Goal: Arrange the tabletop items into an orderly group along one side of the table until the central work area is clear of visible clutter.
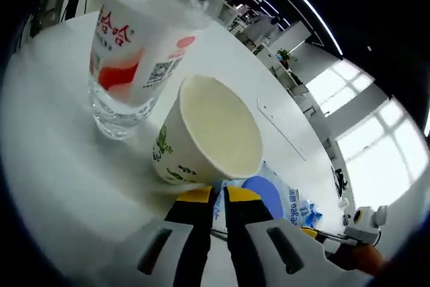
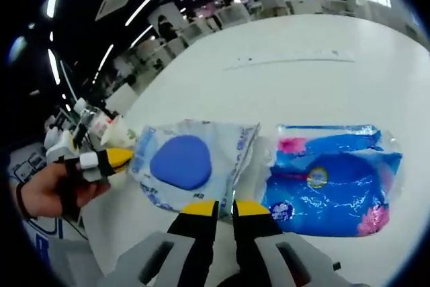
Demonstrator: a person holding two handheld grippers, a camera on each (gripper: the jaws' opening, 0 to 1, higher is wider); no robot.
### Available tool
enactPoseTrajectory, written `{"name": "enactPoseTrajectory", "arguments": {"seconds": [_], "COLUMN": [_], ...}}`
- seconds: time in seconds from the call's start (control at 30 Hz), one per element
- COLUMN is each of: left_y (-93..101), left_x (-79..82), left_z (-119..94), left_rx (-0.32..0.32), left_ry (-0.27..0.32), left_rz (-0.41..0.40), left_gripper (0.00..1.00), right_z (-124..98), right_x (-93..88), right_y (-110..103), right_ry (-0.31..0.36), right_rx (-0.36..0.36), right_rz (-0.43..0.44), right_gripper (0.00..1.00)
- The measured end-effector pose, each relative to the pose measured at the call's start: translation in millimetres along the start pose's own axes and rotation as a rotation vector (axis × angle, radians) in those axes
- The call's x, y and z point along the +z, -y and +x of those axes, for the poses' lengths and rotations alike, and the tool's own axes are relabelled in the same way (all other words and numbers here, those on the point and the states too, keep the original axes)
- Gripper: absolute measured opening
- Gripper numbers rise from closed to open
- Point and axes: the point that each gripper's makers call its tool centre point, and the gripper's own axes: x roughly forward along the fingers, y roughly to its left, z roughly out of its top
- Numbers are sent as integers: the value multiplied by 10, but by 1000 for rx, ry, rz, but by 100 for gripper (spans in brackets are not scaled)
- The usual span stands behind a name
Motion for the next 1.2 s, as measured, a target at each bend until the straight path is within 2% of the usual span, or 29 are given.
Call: {"name": "enactPoseTrajectory", "arguments": {"seconds": [0.1,0.37,0.53,0.67,0.87,0.9,1.1,1.2], "left_y": [-22,-94,-55,-23,137,163,310,381], "left_x": [-16,-107,-263,-422,-678,-710,-897,-974], "left_z": [-53,-253,-363,-417,-428,-422,-358,-331], "left_rx": [-2,-8,-27,-39,-71,-76,-108,-126], "left_ry": [-3,-1,-33,-55,-99,-105,-142,-163], "left_rz": [18,1,76,98,143,147,164,179], "left_gripper": [7,10,13,14,14,14,14,14], "right_z": [-21,-95,-246,-362,-627,-631,-765,-830], "right_x": [-20,-53,-42,-94,-246,-194,-240,-288], "right_y": [-1,-2,45,213,337,428,580,557], "right_ry": [-4,5,26,39,45,49,64,69], "right_rx": [2,8,18,2,-27,-33,-59,-65], "right_rz": [-4,-6,-1,-1,-11,-6,7,16], "right_gripper": [11,13,14,14,14,14,12,12]}}
